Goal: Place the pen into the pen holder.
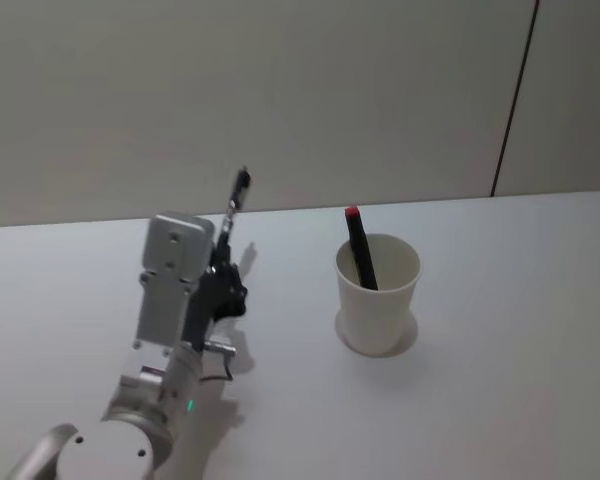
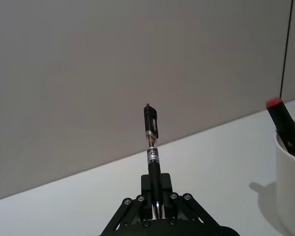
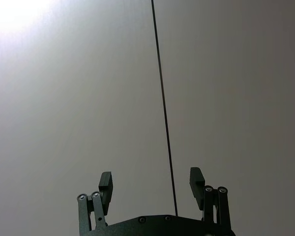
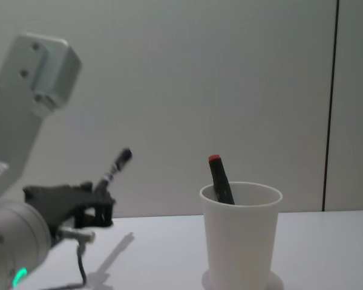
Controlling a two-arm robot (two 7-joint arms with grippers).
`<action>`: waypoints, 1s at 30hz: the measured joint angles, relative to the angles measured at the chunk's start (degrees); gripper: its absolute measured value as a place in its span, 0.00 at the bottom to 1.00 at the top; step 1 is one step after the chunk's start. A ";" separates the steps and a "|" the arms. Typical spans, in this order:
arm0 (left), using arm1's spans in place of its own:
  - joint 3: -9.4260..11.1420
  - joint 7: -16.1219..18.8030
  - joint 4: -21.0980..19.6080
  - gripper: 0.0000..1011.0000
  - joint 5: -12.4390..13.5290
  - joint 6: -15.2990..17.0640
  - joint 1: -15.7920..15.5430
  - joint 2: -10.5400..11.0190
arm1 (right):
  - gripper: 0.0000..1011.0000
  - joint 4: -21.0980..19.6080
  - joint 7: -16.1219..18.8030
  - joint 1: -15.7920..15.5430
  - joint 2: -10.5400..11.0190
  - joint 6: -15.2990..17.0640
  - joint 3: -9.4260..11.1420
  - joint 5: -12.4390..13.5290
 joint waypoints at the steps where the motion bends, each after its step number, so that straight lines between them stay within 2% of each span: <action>1: -0.13 0.26 -0.06 0.11 0.01 -0.48 0.00 0.00 | 0.99 0.00 0.00 0.00 0.00 0.00 0.00 0.00; 8: -1.48 1.96 -0.31 0.11 0.01 -6.05 -0.44 -0.38 | 0.99 0.00 0.00 0.00 0.00 0.00 0.00 0.00; 17: -2.52 1.51 0.10 0.11 0.14 -13.09 -1.65 -1.35 | 0.99 -0.22 0.17 0.51 -0.37 0.98 -0.19 1.12; 24: -3.08 -0.84 0.91 0.11 0.25 -18.63 -3.12 -2.42 | 0.99 -1.01 0.21 2.39 -1.77 4.26 -1.11 4.82; 27: -3.27 -2.94 1.53 0.11 0.25 -21.74 -4.11 -3.15 | 0.99 -1.51 0.05 3.40 -2.55 5.94 -1.63 6.65; 30: -3.33 -4.36 1.93 0.11 0.16 -23.35 -4.77 -3.61 | 0.99 -2.06 -0.33 4.48 -3.41 7.78 -2.18 8.72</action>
